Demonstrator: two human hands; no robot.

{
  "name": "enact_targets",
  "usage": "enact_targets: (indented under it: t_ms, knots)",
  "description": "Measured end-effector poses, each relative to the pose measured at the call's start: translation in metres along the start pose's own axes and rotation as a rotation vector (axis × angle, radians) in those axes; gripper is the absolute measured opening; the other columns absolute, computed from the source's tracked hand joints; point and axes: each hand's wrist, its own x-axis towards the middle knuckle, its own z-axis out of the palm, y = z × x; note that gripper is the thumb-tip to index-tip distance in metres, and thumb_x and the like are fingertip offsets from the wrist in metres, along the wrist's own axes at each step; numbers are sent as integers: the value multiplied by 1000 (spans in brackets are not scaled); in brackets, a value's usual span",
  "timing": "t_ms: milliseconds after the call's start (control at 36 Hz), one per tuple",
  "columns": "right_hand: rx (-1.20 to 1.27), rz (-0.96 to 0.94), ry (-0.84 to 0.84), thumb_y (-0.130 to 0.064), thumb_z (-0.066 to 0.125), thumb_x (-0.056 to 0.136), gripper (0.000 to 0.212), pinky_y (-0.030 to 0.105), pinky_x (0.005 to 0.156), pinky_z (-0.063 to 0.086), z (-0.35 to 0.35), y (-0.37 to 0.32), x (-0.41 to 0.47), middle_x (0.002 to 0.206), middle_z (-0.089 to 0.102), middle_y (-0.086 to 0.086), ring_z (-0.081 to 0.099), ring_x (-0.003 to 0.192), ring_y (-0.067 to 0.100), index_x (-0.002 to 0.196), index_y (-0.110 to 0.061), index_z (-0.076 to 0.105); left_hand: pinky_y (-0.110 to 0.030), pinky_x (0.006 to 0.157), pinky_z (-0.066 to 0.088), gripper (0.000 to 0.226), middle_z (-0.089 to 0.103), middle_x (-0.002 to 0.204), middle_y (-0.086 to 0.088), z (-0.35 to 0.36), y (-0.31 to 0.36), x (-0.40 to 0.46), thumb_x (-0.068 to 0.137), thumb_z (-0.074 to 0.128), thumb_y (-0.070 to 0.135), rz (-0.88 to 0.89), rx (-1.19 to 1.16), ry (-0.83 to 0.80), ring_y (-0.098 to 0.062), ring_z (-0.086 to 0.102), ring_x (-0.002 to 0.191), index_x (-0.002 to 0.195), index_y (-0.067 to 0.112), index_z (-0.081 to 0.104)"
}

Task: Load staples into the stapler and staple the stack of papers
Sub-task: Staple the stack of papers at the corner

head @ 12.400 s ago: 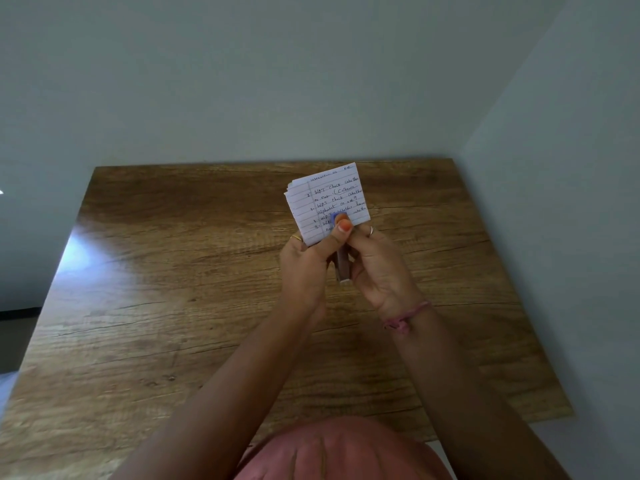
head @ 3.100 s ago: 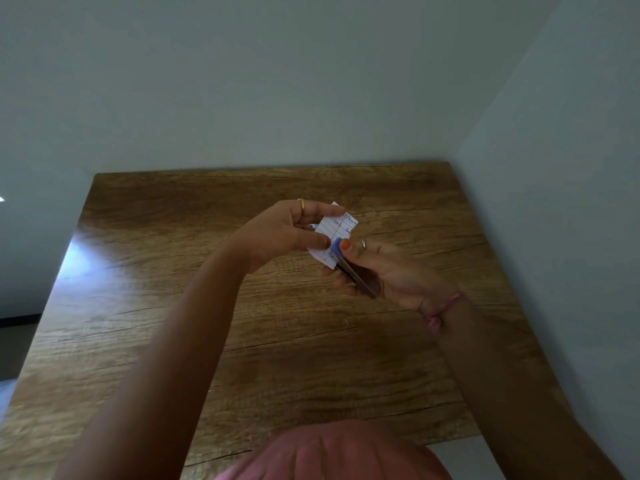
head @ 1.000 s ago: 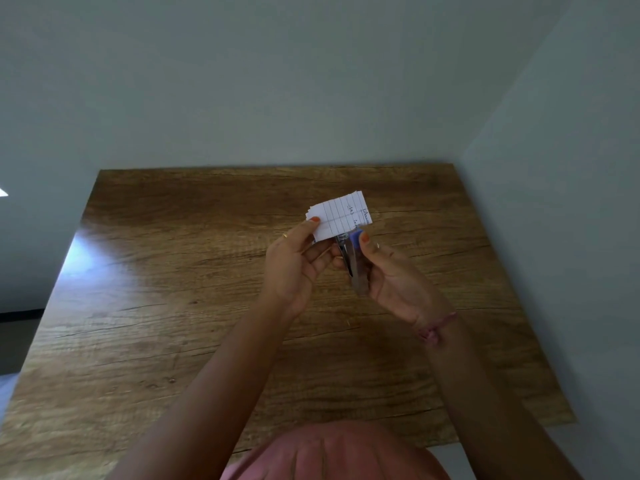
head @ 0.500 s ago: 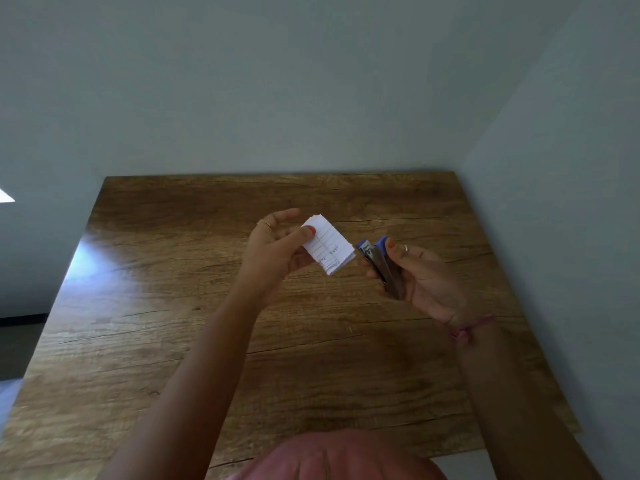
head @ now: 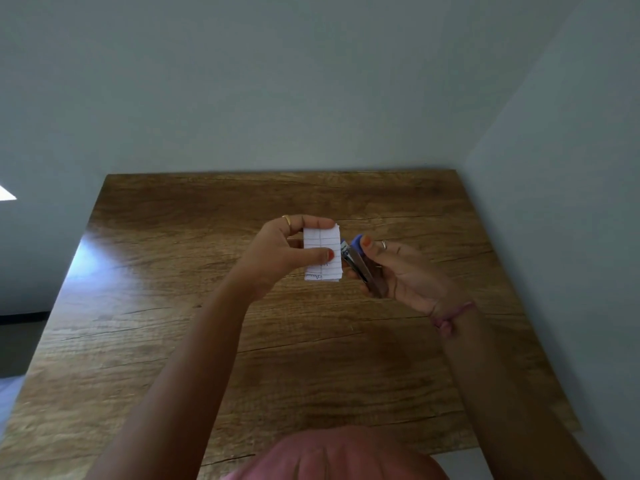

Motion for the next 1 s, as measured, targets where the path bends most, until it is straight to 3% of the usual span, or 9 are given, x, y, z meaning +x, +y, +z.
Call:
enact_targets:
  t_ms: [278,528,667,861,1000]
  knots:
    - [-141,15,-13,-48,71,69,35,25,60,58,4,-4,-2,93,74,10,70,81,13,85,-17,77,-23,70,56,45,74,99,-2,-1,11,3,73,75,-4,-42,151,-127,-16,72,89,106,26,70]
    - [-221,40,45,-49,76,62,57,24,58,57,3,-6,-2,97,74,11,72,86,15,102,-9,69,-24,72,58,43,73,99,-1,0,20,9,75,76,2,-43,352,-191,-11,72,86,110,26,68]
    - [-202,27,50,-46,73,65,42,25,59,58,1,-9,-4,99,74,12,71,85,15,92,-14,74,-22,68,57,40,75,95,-2,-2,23,12,74,77,0,-49,310,-159,-14,73,83,107,22,69]
    - [-169,22,50,-48,75,63,43,26,60,58,-3,-9,-8,100,73,14,71,83,15,90,-14,76,-23,67,57,42,72,101,-2,2,22,12,73,78,-1,-39,296,-164,-13,72,85,101,29,69]
    - [-224,27,76,-49,75,61,54,25,59,57,1,-9,-7,100,74,10,71,85,14,101,-12,71,-28,74,60,45,68,106,2,4,22,14,73,80,6,-8,440,-172,-13,70,89,102,37,65]
